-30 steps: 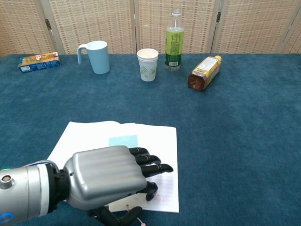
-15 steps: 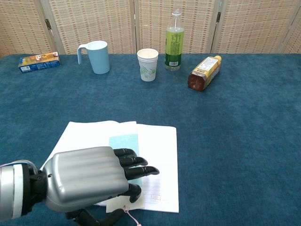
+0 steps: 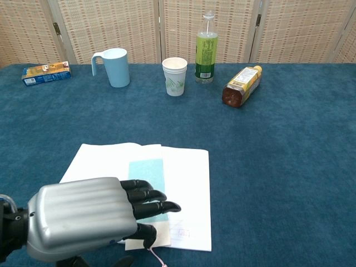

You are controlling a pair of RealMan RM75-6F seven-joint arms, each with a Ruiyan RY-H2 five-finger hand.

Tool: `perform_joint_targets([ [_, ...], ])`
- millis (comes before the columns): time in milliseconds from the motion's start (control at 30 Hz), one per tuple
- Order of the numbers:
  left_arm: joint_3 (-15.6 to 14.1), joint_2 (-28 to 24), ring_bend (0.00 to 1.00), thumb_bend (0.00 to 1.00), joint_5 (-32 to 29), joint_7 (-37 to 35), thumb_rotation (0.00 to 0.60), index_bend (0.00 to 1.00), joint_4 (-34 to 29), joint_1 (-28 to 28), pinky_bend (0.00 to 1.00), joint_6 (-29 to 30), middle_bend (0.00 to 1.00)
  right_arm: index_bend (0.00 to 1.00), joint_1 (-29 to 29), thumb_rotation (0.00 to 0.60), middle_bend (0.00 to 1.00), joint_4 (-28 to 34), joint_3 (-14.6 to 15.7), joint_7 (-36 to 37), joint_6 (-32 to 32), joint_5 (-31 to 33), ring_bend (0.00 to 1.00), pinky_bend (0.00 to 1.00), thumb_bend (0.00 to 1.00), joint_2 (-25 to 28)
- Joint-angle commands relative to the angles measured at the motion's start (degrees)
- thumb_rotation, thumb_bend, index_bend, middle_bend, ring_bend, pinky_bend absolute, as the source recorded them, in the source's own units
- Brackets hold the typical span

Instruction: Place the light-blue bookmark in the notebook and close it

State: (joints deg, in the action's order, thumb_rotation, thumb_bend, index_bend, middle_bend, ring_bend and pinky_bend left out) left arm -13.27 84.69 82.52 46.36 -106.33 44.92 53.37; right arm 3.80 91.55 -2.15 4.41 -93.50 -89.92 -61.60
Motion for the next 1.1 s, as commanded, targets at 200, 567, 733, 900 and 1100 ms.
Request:
perform_joint_targets([
  [200, -0.56, 0.68, 0.0, 0.63, 0.87, 1.23, 0.284, 0.36, 1.62, -1.41, 0.13, -0.75, 0.0, 0.0, -0.06, 0.6, 0.1, 0.25, -0.05, -0.27, 0.03, 0.0, 0.05, 0.11, 0.28, 0.07],
  [567, 0.83, -0.75, 0.0, 0.63, 0.75, 0.2, 0.284, 0.37, 2.87, -2.47, 0.13, -1.07, 0.0, 0.0, -0.15, 0.6, 0.1, 0.46, -0.04, -0.64, 0.2, 0.05, 0.05, 0.11, 0.28, -0.03],
  [733, 0.79, -1.69, 0.0, 0.63, 0.97, -0.11, 0.284, 0.37, 1.96, -2.68, 0.13, -1.74, 0.0, 0.0, 0.01, 0.6, 0.1, 0.56, -0.01, -0.7, -0.12, -0.09, 0.05, 0.11, 0.28, 0.02],
  [900, 1.43, -3.21, 0.0, 0.63, 1.95, -5.18, 0.283, 0.37, -0.79, -2.47, 0.13, -2.53, 0.0, 0.0, 0.17, 0.6, 0.1, 0.52, 0.08, -0.6, -0.36, -0.22, 0.05, 0.11, 0.27, 0.0],
  [1100, 3.83, -5.55, 0.0, 0.63, 3.04, -11.54, 0.292, 0.34, -2.0, -2.31, 0.13, -1.52, 0.0, 0.0, 0.35, 0.6, 0.1, 0.52, -0.01, -0.45, -0.91, -0.42, 0.05, 0.11, 0.28, 0.25],
])
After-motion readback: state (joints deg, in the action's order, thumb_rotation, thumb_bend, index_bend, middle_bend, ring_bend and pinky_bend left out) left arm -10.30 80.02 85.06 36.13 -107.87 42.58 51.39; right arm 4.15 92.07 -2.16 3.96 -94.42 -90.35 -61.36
